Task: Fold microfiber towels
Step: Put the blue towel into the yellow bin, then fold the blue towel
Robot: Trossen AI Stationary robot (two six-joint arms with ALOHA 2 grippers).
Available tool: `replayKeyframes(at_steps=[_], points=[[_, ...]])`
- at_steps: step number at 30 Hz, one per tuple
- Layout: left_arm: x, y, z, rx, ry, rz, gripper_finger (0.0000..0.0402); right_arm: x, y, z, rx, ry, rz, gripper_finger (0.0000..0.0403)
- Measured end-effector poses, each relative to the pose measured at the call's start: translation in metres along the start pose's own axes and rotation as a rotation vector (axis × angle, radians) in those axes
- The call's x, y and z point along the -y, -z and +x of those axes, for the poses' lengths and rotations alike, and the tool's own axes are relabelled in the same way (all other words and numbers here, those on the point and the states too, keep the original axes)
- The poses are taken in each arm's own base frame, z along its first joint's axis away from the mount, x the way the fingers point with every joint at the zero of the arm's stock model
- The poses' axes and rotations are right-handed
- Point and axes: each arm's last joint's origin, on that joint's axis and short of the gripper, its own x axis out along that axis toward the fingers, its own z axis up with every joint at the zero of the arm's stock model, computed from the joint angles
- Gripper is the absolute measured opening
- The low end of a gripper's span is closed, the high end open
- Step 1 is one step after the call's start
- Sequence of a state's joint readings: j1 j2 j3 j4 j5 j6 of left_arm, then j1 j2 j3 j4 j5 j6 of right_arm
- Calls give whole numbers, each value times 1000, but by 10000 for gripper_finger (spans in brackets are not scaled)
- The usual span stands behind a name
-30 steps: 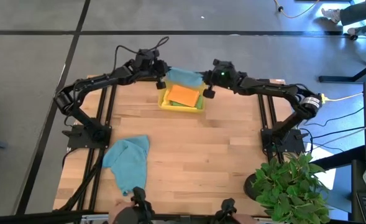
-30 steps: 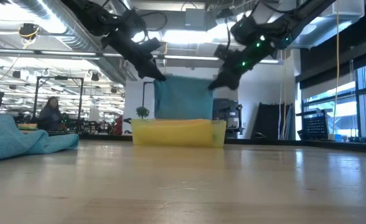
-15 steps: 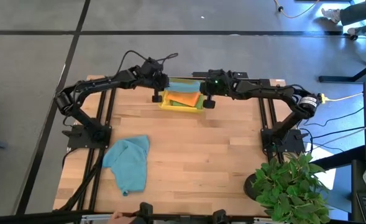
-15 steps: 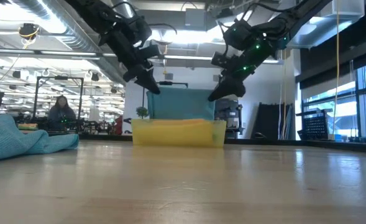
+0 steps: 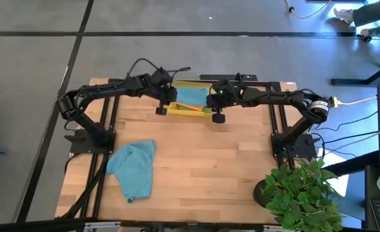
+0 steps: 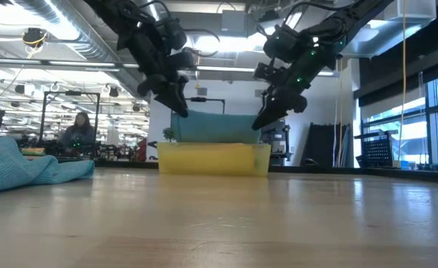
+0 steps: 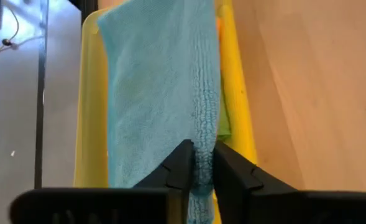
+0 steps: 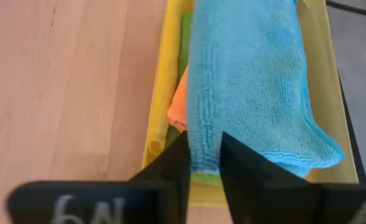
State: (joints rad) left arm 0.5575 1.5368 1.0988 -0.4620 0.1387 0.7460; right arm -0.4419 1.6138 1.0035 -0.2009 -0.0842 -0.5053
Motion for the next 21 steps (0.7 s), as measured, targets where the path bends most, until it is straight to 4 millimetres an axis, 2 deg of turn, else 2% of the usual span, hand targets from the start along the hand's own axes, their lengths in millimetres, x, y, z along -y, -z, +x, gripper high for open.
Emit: replayKeyframes(at_steps=[7, 10, 14, 21], points=[[3, -2, 1, -15, 2, -13, 109, -1, 1, -2, -11, -7, 5, 171], [5, -2, -8, -47, -28, -49, 120, 0, -2, -10, 4, -1, 6, 203], [7, -8, -33, 19, -59, -103, 120, 1, -8, -28, 52, 7, 14, 215], [20, -20, -101, 326, 45, -177, 110, 0, -23, -70, 240, -76, 68, 190]])
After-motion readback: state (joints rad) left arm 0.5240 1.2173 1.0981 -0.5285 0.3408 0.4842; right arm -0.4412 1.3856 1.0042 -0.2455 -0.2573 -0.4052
